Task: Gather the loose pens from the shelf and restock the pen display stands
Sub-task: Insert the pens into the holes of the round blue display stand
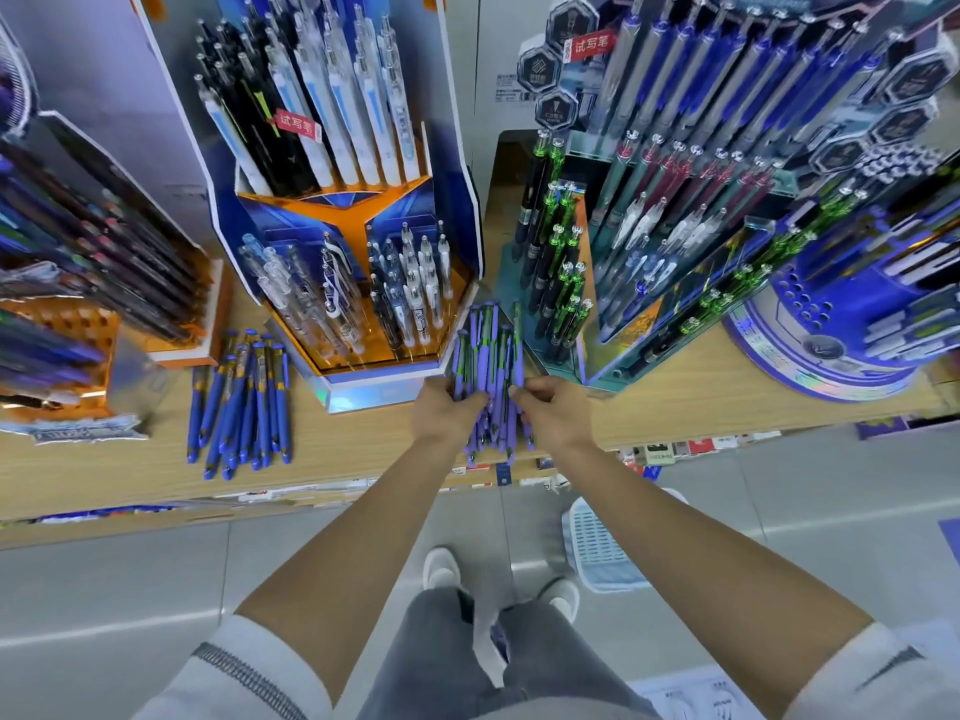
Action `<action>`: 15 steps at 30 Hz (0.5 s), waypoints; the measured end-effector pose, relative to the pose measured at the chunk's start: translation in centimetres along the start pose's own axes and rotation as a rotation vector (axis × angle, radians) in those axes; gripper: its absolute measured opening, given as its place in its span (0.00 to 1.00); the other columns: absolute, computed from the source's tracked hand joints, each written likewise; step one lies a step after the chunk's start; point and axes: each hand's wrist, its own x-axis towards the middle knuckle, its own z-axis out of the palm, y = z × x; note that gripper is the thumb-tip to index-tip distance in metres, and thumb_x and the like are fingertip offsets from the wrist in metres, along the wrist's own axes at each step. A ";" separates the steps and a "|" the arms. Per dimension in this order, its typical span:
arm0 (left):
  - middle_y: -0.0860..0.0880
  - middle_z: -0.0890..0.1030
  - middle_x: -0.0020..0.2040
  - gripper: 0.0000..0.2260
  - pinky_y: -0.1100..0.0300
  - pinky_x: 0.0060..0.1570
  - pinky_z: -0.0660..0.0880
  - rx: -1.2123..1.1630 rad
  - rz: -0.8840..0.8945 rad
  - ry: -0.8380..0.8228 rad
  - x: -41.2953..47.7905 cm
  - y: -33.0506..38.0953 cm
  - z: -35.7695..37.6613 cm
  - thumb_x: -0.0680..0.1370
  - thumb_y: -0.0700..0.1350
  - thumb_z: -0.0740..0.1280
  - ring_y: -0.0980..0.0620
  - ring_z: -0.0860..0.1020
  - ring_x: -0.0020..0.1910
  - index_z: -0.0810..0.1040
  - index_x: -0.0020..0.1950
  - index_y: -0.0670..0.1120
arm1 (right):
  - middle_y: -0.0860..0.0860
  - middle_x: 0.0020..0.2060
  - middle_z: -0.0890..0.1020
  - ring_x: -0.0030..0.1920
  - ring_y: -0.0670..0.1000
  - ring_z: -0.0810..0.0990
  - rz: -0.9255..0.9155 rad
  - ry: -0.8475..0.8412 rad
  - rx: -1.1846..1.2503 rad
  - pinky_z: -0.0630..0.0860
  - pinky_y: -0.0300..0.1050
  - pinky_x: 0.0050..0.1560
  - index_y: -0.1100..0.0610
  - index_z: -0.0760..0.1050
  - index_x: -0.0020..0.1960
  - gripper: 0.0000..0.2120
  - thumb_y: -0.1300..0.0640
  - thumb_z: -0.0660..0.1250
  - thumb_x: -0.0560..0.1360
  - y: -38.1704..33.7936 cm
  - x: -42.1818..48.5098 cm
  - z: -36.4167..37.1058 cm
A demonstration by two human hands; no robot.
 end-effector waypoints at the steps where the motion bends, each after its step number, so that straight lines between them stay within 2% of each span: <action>1: 0.45 0.78 0.37 0.07 0.53 0.42 0.74 0.021 0.014 0.013 0.0 0.0 0.0 0.74 0.46 0.71 0.43 0.76 0.39 0.78 0.43 0.42 | 0.50 0.37 0.83 0.39 0.50 0.80 -0.017 0.008 -0.022 0.76 0.42 0.43 0.60 0.81 0.46 0.07 0.57 0.70 0.75 0.0 0.0 -0.2; 3: 0.47 0.75 0.32 0.12 0.55 0.38 0.70 0.058 0.027 0.030 0.0 0.0 0.0 0.74 0.50 0.71 0.44 0.73 0.35 0.74 0.38 0.43 | 0.50 0.39 0.84 0.40 0.49 0.82 -0.050 0.009 -0.050 0.75 0.39 0.41 0.59 0.82 0.50 0.07 0.57 0.70 0.75 0.0 0.0 -0.4; 5: 0.48 0.75 0.32 0.14 0.57 0.37 0.69 0.116 0.044 0.037 0.0 0.0 -0.1 0.74 0.53 0.72 0.45 0.74 0.35 0.74 0.37 0.45 | 0.49 0.39 0.83 0.38 0.46 0.81 -0.064 0.003 -0.053 0.74 0.35 0.37 0.58 0.82 0.50 0.06 0.58 0.70 0.75 -0.1 0.1 -0.6; 8: 0.47 0.78 0.36 0.13 0.58 0.37 0.70 0.175 0.068 0.047 0.1 0.3 -0.3 0.73 0.53 0.73 0.45 0.76 0.38 0.78 0.41 0.43 | 0.50 0.40 0.82 0.38 0.46 0.80 -0.059 -0.017 -0.031 0.72 0.30 0.36 0.58 0.80 0.50 0.06 0.57 0.71 0.75 -0.3 0.0 -0.8; 11: 0.47 0.77 0.35 0.11 0.59 0.33 0.67 0.180 0.073 0.056 0.1 0.5 -0.4 0.74 0.49 0.72 0.47 0.75 0.36 0.77 0.39 0.43 | 0.50 0.37 0.80 0.37 0.47 0.78 -0.044 -0.052 0.017 0.72 0.29 0.33 0.59 0.78 0.48 0.05 0.60 0.72 0.74 -0.4 0.0 -0.9; 13: 0.47 0.74 0.30 0.12 0.59 0.30 0.65 0.157 0.048 0.057 0.1 0.6 -0.6 0.74 0.46 0.70 0.46 0.73 0.34 0.74 0.33 0.44 | 0.50 0.36 0.79 0.35 0.46 0.77 -0.044 -0.054 0.013 0.73 0.32 0.33 0.59 0.77 0.46 0.05 0.60 0.72 0.73 -0.4 0.0 -0.9; 15: 0.48 0.71 0.27 0.15 0.59 0.30 0.64 0.126 0.014 0.033 0.0 0.6 -0.7 0.74 0.45 0.68 0.46 0.70 0.32 0.70 0.29 0.46 | 0.52 0.36 0.80 0.35 0.49 0.77 -0.026 -0.067 0.022 0.75 0.40 0.38 0.59 0.76 0.47 0.06 0.60 0.73 0.73 -0.3 0.1 -0.7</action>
